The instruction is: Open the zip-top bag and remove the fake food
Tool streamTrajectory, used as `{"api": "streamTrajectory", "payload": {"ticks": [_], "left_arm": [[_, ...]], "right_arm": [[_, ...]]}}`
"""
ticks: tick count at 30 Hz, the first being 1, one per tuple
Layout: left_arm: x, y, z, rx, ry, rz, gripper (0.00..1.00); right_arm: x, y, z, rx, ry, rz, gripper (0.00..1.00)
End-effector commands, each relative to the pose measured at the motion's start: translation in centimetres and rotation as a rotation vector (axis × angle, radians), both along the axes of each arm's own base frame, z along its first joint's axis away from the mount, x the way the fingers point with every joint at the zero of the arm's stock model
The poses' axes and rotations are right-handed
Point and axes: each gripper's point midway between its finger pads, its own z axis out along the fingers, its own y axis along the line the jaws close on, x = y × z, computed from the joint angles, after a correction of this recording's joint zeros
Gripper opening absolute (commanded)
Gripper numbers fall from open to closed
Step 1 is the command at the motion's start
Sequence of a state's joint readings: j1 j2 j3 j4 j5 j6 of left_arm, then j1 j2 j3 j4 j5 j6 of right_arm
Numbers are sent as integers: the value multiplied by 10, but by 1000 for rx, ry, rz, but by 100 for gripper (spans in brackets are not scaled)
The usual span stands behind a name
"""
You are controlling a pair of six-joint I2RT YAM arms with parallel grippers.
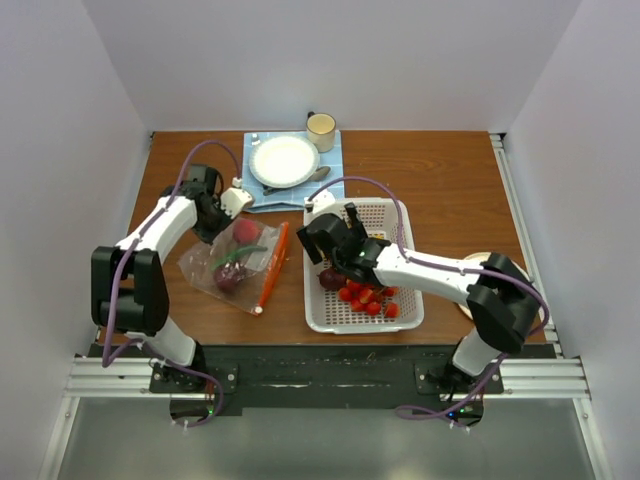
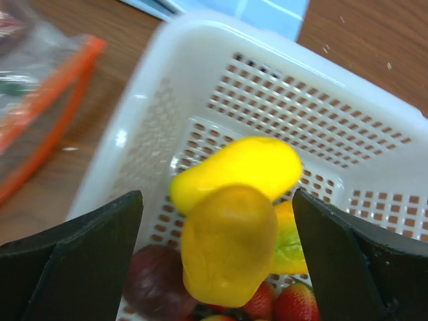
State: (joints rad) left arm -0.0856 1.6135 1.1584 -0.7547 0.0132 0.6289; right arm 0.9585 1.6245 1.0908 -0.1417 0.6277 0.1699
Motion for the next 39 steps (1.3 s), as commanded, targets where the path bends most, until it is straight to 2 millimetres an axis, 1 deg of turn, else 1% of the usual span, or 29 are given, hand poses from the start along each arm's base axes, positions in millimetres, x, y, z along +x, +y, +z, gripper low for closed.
{"api": "streamTrajectory", "payload": {"ticks": [1, 2, 3, 4, 5, 7, 8, 10, 11, 13, 14, 16, 17, 18, 19, 20, 21, 22, 23, 24, 26, 27, 28, 30, 31, 33, 34, 38, 39], "left_arm": [[11, -1, 24, -10, -51, 10, 0], [25, -4, 46, -21, -99, 8, 0], [23, -8, 57, -32, -90, -4, 0], [27, -11, 69, -38, -107, -8, 0], [40, -13, 97, -45, -168, -13, 0], [37, -20, 116, -50, -171, -32, 0], [42, -22, 133, -56, -203, -40, 0], [33, -26, 139, -70, -189, -55, 0], [28, -26, 131, -73, -165, -55, 0], [22, -23, 120, -56, -163, -54, 0], [10, -20, 94, -41, -105, -52, 0], [4, -16, 73, -22, -82, -46, 0], [-9, -13, 51, -13, -31, -43, 0], [-7, -11, 42, 3, -38, -39, 0], [-17, -8, 21, 15, 8, -45, 0], [-18, 1, 14, 62, 8, -31, 0], [-14, 4, 7, 79, -6, -28, 0], [-20, 8, -7, 104, 26, -32, 0], [-19, 13, -10, 132, 22, -27, 0], [-16, 15, -14, 143, 11, -27, 0], [-18, 22, -23, 184, 19, -28, 0], [-14, 23, -25, 191, 2, -28, 0], [-16, 24, -31, 197, 16, -36, 0], [-12, 27, -34, 204, -2, -31, 0], [-15, 27, -41, 208, 10, -37, 0], [-14, 28, -47, 201, 7, -34, 0], [-19, 28, -54, 199, 28, -35, 0], [-25, 24, -74, 173, 61, -45, 0], [-24, 23, -76, 164, 61, -47, 0]], "right_arm": [[-40, 58, 61, 151, -102, 209, 99], [-50, 67, 60, 153, -105, 242, 99], [-59, 75, 59, 151, -109, 267, 99], [-70, 89, 55, 147, -124, 300, 98], [-74, 93, 52, 148, -126, 310, 99], [-76, 104, 40, 163, -114, 325, 98], [-76, 109, 37, 167, -105, 330, 96], [-75, 116, 29, 161, -89, 336, 93], [-74, 120, 19, 145, -76, 338, 91], [-73, 126, 11, 139, -68, 344, 91], [-73, 131, 5, 133, -60, 349, 91], [-71, 136, -3, 121, -53, 353, 91], [-69, 140, -8, 112, -49, 356, 91], [-69, 144, -10, 111, -49, 367, 91], [-67, 146, -13, 104, -48, 368, 90], [-66, 151, -12, 106, -50, 373, 90], [-66, 156, -21, 94, -42, 386, 89], [-63, 157, -25, 93, -39, 386, 89], [-60, 162, -24, 100, -40, 388, 89], [-59, 165, -31, 97, -27, 394, 89], [-51, 168, -32, 113, -22, 390, 88], [-49, 171, -33, 123, -22, 395, 88], [-45, 170, -41, 121, -7, 393, 87], [-40, 175, -42, 150, -3, 392, 86], [-36, 175, -46, 158, 5, 391, 86], [-31, 180, -44, 194, 0, 390, 85], [-28, 181, -44, 206, -3, 389, 84], [-28, 196, -42, 257, -13, 422, 83], [-28, 200, -38, 279, -23, 431, 83]]}}
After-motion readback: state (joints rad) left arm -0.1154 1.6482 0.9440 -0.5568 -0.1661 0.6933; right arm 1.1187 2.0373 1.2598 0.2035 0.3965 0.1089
